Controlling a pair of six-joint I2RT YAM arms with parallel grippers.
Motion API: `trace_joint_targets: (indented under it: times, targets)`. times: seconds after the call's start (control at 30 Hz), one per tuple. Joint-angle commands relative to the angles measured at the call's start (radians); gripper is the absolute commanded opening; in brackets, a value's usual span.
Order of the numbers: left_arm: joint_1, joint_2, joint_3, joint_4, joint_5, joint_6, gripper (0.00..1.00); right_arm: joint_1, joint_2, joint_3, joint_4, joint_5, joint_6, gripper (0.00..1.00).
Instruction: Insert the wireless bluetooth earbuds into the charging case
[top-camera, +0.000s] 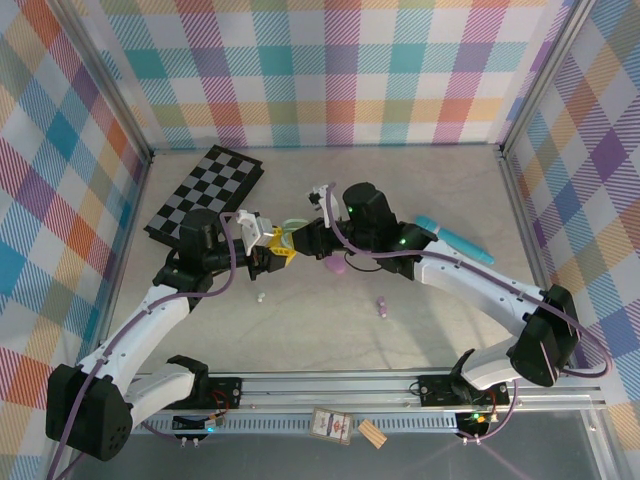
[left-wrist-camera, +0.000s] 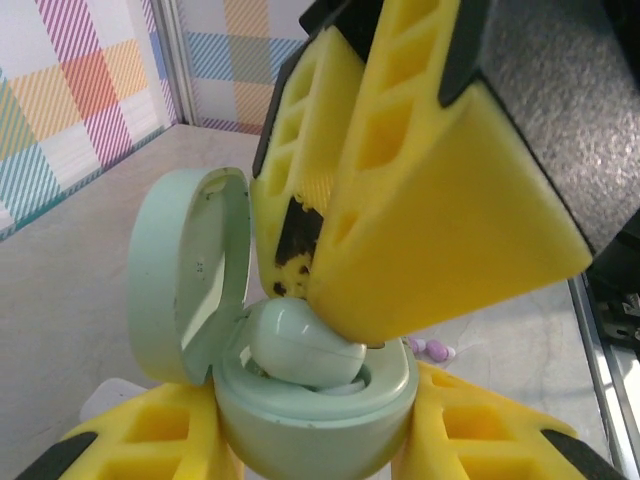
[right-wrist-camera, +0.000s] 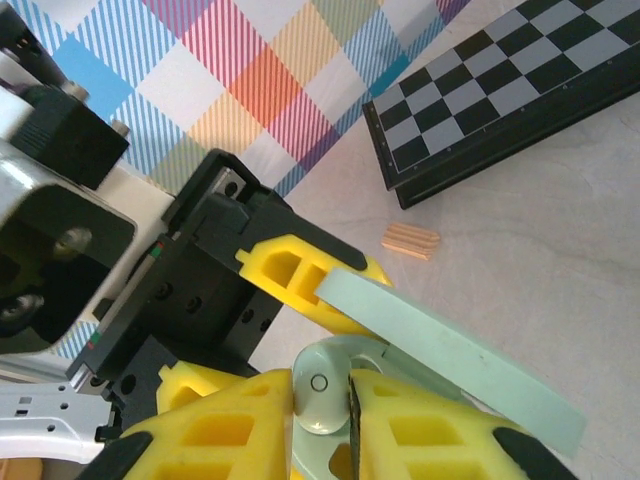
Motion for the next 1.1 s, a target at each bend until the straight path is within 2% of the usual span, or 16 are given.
trace_joint_targets:
  times: [0.0, 0.1, 0.23, 0.37, 0.53, 0.63, 0.87, 1.07]
  targets:
    - [-0.008, -0.025, 0.004, 0.069, 0.008, -0.010, 0.33, 0.014, -0.006, -0.010, -0.013, 0.002, 0.003, 0.25]
    - [-0.008, -0.024, 0.003, 0.077, 0.012, -0.015, 0.33, 0.015, -0.012, -0.011, -0.018, 0.011, -0.002, 0.28]
    - [-0.008, -0.028, -0.005, 0.080, 0.009, -0.014, 0.34, 0.015, -0.046, -0.021, -0.003, 0.046, -0.020, 0.37]
    - [-0.007, -0.027, -0.008, 0.084, 0.008, -0.014, 0.34, 0.015, -0.086, -0.043, 0.011, 0.095, -0.036, 0.41]
    - [-0.005, -0.025, -0.009, 0.094, 0.010, -0.017, 0.34, 0.015, -0.092, -0.050, 0.029, 0.055, -0.045, 0.46]
    - [0.010, -0.033, -0.031, 0.144, -0.012, -0.058, 0.33, 0.015, -0.137, -0.104, 0.081, 0.029, -0.062, 0.49]
    - [0.059, -0.023, -0.054, 0.206, -0.084, -0.134, 0.34, 0.014, -0.273, -0.291, 0.119, 0.091, -0.089, 0.52]
    - [0.092, -0.026, -0.037, 0.235, -0.120, -0.184, 0.34, 0.012, -0.260, -0.436, 0.172, 0.128, -0.019, 0.53]
